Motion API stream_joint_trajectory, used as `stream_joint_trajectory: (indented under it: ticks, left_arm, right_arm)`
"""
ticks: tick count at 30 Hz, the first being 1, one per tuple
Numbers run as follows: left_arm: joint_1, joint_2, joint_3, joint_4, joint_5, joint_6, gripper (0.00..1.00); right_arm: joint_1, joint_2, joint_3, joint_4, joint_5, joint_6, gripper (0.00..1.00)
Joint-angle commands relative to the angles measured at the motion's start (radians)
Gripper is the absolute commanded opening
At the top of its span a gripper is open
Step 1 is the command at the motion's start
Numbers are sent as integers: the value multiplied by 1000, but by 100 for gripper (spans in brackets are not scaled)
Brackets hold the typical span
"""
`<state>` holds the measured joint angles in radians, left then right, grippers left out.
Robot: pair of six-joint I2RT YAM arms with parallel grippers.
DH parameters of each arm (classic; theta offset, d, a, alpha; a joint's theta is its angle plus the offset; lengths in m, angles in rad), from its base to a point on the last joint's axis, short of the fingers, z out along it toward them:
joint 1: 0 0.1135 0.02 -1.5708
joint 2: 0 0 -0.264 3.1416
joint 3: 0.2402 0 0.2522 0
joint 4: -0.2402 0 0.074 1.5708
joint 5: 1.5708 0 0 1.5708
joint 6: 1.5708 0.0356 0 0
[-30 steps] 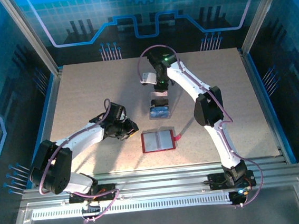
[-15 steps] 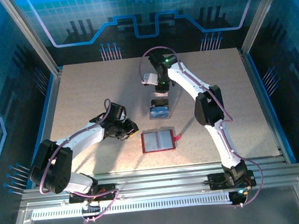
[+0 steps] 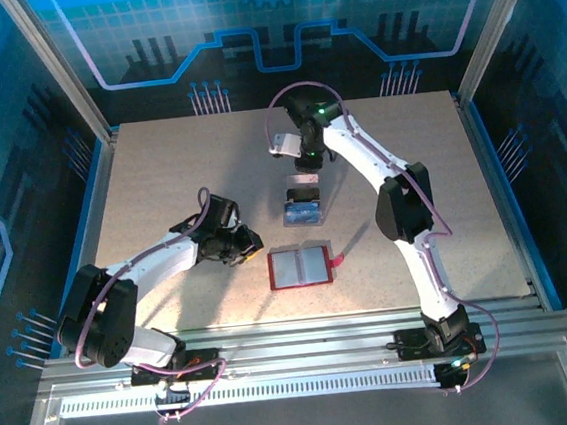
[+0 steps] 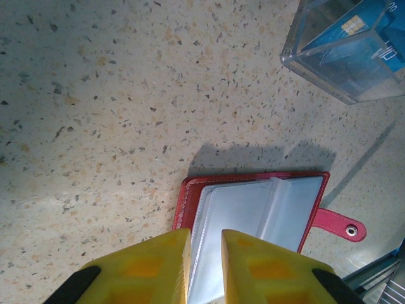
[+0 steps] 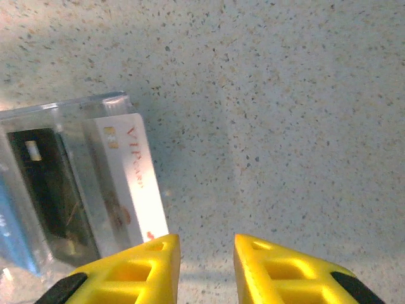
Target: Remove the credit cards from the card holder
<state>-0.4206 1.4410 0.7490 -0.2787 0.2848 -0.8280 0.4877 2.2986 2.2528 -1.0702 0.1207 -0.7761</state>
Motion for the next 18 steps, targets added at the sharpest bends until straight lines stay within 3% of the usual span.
stream_joint_trajectory:
  ticks: [1,13,18]
  left_arm:
    - [9,10,3,21,25,17,21]
    - [7,-6,-7,67,53,1,21]
    - [7,-19,-23,81,60,-6,21]
  right_arm:
    - [26,-100,-63,33,-40,50,29]
    - [111,-379,-443,217,-69,190,29]
    - [153,-486,-576,300,-135,321,29]
